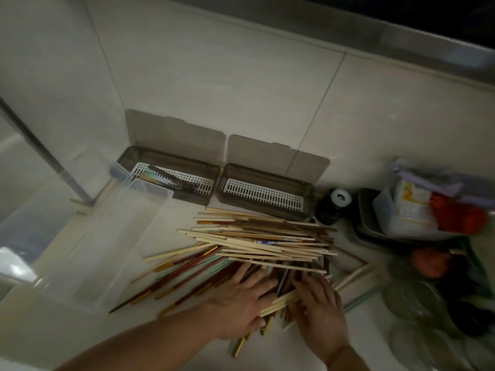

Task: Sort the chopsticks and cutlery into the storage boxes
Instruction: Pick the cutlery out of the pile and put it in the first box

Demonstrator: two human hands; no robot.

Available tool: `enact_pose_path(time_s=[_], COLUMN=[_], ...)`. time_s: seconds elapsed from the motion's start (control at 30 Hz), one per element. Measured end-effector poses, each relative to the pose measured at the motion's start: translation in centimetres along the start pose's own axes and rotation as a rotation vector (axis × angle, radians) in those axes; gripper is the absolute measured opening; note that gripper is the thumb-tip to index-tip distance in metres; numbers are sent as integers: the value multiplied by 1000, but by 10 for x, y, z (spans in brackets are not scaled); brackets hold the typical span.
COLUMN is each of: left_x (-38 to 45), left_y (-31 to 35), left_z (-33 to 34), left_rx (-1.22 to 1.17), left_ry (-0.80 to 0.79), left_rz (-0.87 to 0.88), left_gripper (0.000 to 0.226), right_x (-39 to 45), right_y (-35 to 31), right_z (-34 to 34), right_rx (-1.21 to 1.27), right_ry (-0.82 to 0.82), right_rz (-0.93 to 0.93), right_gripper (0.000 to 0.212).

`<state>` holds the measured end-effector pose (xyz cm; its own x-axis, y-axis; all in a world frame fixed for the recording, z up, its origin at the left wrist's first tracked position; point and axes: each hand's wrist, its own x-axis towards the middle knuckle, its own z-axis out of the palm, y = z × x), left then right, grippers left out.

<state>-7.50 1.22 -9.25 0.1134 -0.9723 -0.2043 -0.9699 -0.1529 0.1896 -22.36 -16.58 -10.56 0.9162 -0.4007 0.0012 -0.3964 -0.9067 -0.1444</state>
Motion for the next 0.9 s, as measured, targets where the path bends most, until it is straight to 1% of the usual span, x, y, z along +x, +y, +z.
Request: enact_pose_path(time_s=[0.1, 0.17, 0.23, 0.4, 0.47, 0.57, 0.67, 0.73, 0.77, 0.83, 0.9], left_x=[-2, -3, -3, -7, -9, -12, -16, -17, -17, -14, -10], left_y=[6, 9, 15, 21, 20, 18, 16, 15, 15, 13, 14], left_z=[5, 8, 9, 10, 10, 9, 12, 11, 10, 13, 14], left_rx=[52, 80, 64, 80, 79, 72, 74, 9, -21, -24, -34], left_ry=[25, 39, 36, 35, 17, 6, 38, 48, 58, 97, 103], left_rz=[20, 37, 46, 90, 111, 133, 138, 119, 113, 94, -9], left_gripper=[59, 61, 62, 63, 62, 61, 53, 44, 41, 34, 28], right_x=[-11, -9, -1, 24, 31, 37, 39, 38, 37, 36, 38], right_y=[6, 8, 7, 2, 4, 9, 13, 13, 13, 12, 10], right_z=[8, 9, 6, -4, -2, 3, 5, 6, 6, 6, 6], right_rx=[-8, -18, 13, 54, 24, -37, -40, -11, 15, 69, 83], right_ry=[45, 73, 99, 146, 100, 21, 30, 47, 62, 116, 184], right_rz=[-15, -18, 21, 114, 133, 102, 130, 181, 195, 180, 134], right_gripper=[53, 45, 40, 32, 37, 48, 49, 50, 49, 37, 24])
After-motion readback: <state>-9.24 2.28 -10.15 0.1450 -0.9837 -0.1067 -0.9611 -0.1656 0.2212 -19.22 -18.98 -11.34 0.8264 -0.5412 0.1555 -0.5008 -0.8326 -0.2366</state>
